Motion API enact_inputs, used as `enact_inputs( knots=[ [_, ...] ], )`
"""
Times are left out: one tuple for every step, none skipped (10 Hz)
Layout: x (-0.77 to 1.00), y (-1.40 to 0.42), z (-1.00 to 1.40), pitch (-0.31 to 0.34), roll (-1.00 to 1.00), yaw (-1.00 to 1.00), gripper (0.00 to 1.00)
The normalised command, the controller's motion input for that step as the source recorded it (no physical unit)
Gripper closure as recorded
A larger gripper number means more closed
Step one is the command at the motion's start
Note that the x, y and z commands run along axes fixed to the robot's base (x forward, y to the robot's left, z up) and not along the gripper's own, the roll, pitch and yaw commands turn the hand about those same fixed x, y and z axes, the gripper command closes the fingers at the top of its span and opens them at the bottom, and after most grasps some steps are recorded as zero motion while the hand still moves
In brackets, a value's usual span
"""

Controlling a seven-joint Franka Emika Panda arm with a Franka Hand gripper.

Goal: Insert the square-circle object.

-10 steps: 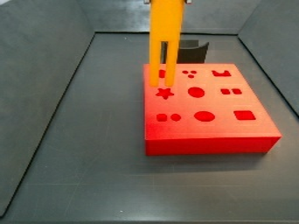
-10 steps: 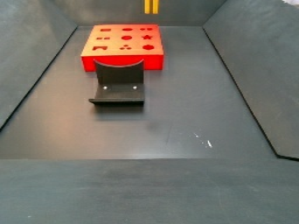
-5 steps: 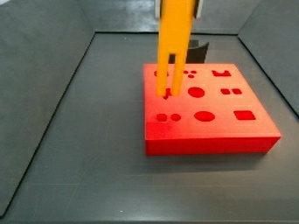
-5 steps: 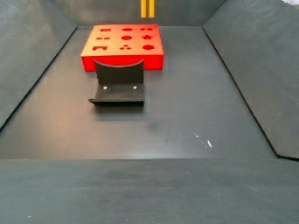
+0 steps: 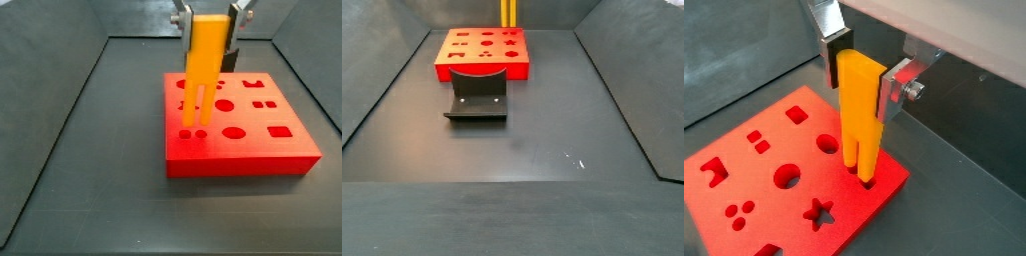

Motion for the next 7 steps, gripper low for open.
enact_inputs(
  knots=[
    [0.19, 0.00, -0.37, 0.000, -0.10, 0.11, 1.00],
    [0.16, 0.00, -0.31, 0.000, -0.03, 0.12, 1.00],
    [0.12, -0.01, -0.26, 0.000, 0.00, 0.09, 1.00],
    [-0.02, -0.08, -0.09, 0.001, 0.00, 0.00, 1.00],
    [-0.17, -0.10, 0.00, 0.000, 0.00, 0.00, 1.00],
    [-0.16, -0.09, 0.00, 0.000, 0.00, 0.00, 1.00],
    [-0.10, -0.03, 0.00, 0.000, 0.00, 0.00, 1.00]
  ],
)
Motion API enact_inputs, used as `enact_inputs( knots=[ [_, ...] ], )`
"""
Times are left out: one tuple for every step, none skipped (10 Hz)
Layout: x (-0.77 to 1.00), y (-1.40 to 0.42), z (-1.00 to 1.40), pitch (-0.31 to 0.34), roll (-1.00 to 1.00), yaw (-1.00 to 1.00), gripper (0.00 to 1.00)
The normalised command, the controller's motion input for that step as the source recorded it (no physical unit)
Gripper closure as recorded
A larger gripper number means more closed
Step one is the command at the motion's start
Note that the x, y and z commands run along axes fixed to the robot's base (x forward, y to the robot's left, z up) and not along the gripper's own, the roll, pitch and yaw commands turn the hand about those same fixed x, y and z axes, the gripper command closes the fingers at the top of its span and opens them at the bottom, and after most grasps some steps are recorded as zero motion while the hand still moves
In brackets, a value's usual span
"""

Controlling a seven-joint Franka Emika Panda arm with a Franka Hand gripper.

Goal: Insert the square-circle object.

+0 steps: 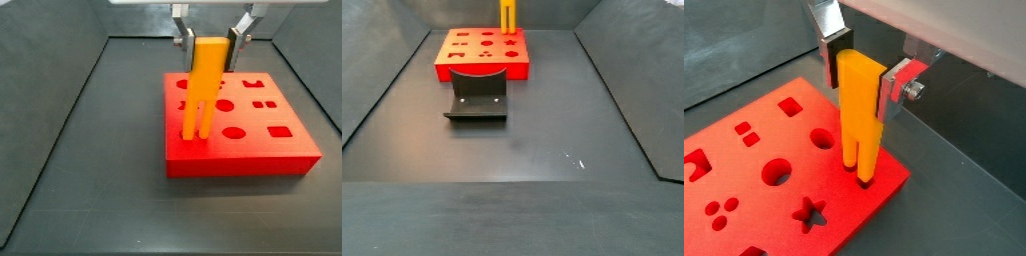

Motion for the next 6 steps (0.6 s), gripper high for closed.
enact_inputs(
  knots=[
    [0.00, 0.00, -0.03, 0.000, 0.00, 0.00, 1.00],
    [0.08, 0.12, -0.03, 0.009, 0.00, 0.00, 1.00],
    [0.16, 0.07, -0.03, 0.031, 0.00, 0.00, 1.00],
    [0.19, 0.11, -0.09, 0.064, 0.03, -0.01, 1.00],
    [0.00, 0.00, -0.11, 0.030, 0.02, -0.21, 1.00],
    [-0.09, 0.00, -0.10, 0.000, 0.00, -0.09, 1.00]
  ],
)
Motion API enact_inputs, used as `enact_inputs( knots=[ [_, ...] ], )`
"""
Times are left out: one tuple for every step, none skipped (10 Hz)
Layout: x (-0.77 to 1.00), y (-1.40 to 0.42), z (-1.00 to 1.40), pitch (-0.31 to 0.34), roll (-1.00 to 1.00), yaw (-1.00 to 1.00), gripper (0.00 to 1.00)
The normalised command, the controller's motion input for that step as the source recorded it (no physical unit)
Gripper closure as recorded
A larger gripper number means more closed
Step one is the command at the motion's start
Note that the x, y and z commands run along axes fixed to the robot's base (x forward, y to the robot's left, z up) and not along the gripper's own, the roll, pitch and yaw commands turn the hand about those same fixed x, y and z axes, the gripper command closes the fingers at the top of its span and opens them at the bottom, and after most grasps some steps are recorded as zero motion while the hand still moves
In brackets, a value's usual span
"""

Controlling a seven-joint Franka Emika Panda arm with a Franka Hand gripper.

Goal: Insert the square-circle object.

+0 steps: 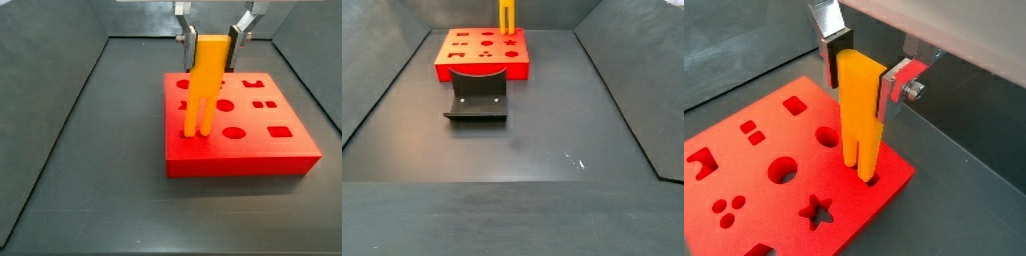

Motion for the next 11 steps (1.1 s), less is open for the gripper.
enact_inputs(
  knots=[
    [-0.01, -0.09, -0.08, 0.000, 0.00, -0.04, 1.00],
    [0.00, -0.09, -0.10, 0.000, 0.00, -0.06, 1.00],
    [-0.03, -0.09, -0.08, 0.000, 0.00, -0.09, 1.00],
    [-0.04, -0.05, -0.06, 0.000, 0.00, -0.07, 1.00],
    [-0.13, 0.00, -0.12, -0.003, 0.00, -0.09, 1.00],
    [-0.08, 0.00, -0.09, 0.000, 0.00, -0.06, 1.00],
    [0.00, 0.05, -0.17, 0.000, 0.00, -0.01, 1.00],
    [0.00, 0.05, -0.15, 0.000, 0.00, 0.00, 1.00],
    [0.20, 0.00, -0.16, 0.019, 0.00, 0.00, 1.00],
    [0.18, 0.00, -0.23, 0.033, 0.00, 0.00, 1.00],
    [0.25, 0.00, -0.50, 0.046, 0.00, -0.01, 1.00]
  ],
)
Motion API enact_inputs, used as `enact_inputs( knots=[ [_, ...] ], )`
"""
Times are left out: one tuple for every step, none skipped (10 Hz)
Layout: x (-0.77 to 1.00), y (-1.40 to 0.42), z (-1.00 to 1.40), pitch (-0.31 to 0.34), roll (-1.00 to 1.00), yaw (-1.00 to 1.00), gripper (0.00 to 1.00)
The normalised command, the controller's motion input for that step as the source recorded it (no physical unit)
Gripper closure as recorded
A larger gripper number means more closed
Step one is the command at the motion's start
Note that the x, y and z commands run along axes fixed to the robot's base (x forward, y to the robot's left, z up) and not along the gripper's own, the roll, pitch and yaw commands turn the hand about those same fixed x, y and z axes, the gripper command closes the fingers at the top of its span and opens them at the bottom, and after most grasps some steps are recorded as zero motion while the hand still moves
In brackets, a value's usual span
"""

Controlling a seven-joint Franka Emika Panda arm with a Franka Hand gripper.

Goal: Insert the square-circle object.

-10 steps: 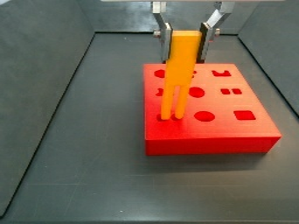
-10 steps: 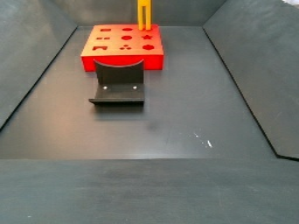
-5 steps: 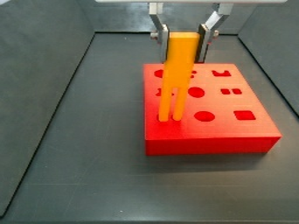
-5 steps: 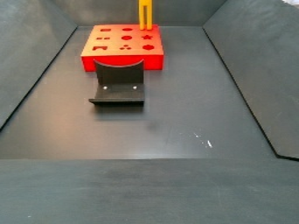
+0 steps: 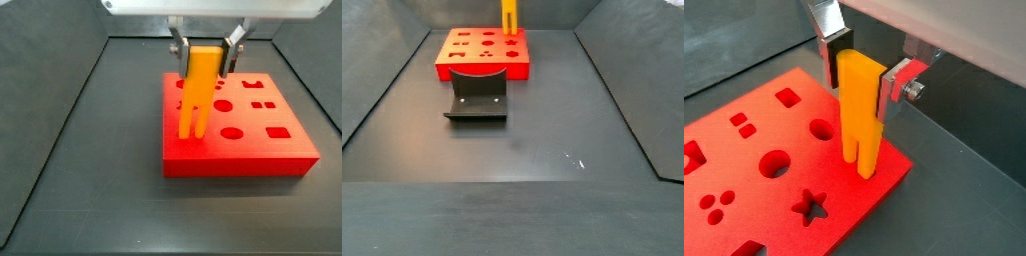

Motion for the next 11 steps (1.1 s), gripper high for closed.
enact_inputs(
  knots=[
    [0.29, 0.00, -0.88, 0.116, 0.00, -0.03, 1.00],
    [0.30, -0.01, -1.00, 0.093, 0.00, -0.07, 1.00],
    [0.27, 0.00, -1.00, 0.077, 0.00, -0.08, 1.00],
    [0.23, 0.00, -1.00, 0.063, 0.04, -0.07, 1.00],
    [0.09, 0.00, -0.87, 0.034, 0.01, -0.08, 1.00],
    [0.00, 0.00, -0.69, 0.020, 0.06, -0.11, 1.00],
    [-0.16, 0.01, -0.30, 0.004, 0.00, -0.13, 1.00],
    [-0.51, 0.11, -0.23, 0.000, -0.03, -0.19, 1.00],
    [-0.30, 0.05, -0.04, 0.000, 0.00, -0.23, 1.00],
    [-0.04, 0.00, 0.00, 0.000, 0.00, -0.05, 1.00],
    [0.00, 0.00, 0.00, 0.000, 0.00, 0.00, 1.00]
  ],
)
